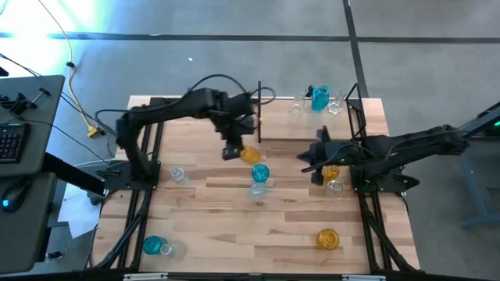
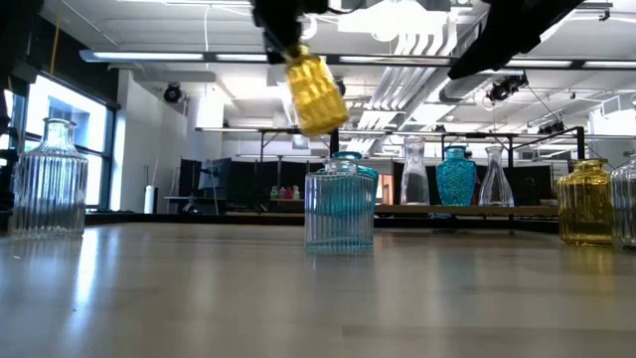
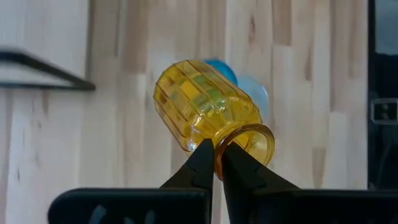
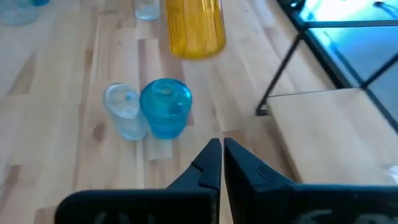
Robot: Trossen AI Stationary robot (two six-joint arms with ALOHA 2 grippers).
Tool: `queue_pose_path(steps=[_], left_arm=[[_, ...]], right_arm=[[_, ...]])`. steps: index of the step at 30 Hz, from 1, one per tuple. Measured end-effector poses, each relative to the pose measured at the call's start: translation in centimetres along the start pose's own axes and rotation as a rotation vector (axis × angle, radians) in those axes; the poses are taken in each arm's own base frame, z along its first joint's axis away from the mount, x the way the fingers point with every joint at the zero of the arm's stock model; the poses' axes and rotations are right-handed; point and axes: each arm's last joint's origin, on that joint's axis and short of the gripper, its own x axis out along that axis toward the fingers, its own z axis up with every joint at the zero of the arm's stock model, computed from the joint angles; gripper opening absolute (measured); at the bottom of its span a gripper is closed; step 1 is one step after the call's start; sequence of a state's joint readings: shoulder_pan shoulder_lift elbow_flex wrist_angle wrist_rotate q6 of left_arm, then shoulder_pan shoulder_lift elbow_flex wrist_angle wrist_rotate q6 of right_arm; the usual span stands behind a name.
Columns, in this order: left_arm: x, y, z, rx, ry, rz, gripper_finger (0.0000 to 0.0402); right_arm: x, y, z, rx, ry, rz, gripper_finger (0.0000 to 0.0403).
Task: Sort vases onto shelf
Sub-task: Put the left yellow vase on the shelf
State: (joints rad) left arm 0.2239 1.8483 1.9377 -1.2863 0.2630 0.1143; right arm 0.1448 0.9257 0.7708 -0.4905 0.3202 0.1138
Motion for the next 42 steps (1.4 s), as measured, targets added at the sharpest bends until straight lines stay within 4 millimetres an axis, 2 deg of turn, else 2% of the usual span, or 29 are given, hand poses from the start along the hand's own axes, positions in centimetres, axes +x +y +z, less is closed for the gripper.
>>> queue_pose_path(steps=[6, 13, 17, 33, 38, 42], left_arm=[[3.9, 2.1, 2.5, -0.010, 0.057, 0.000, 0.0003], [9.3, 4.0, 2.9, -0.045, 0.181, -0.011, 0.0003], [11.0, 4.4, 2.8, -0.054, 0.220, -0.017, 0.0003], [12.7, 4.7, 2.3, -0.021, 0.240, -0.031, 0.0019], [12.5, 4.7, 2.4, -0.013, 0.227, -0.023, 0.0043], [11.6, 4.6, 2.7, -0.007, 0.196, -0.017, 0.0071]], right_arm=[[-0.4, -0.2, -0.1, 0.009, -0.002, -0.025, 0.0000], [-0.2, -0.2, -0.2, 0.012, 0.008, -0.034, 0.0000], [-0.2, -0.2, -0.2, 0.020, 0.008, -0.047, 0.0000], [0.4, 0.0, -0.3, 0.024, 0.030, -0.049, 0.0000], [0.4, 0.0, -0.2, 0.047, 0.027, -0.049, 0.0000], [0.4, 0.0, -0.2, 0.058, 0.027, -0.049, 0.0000]])
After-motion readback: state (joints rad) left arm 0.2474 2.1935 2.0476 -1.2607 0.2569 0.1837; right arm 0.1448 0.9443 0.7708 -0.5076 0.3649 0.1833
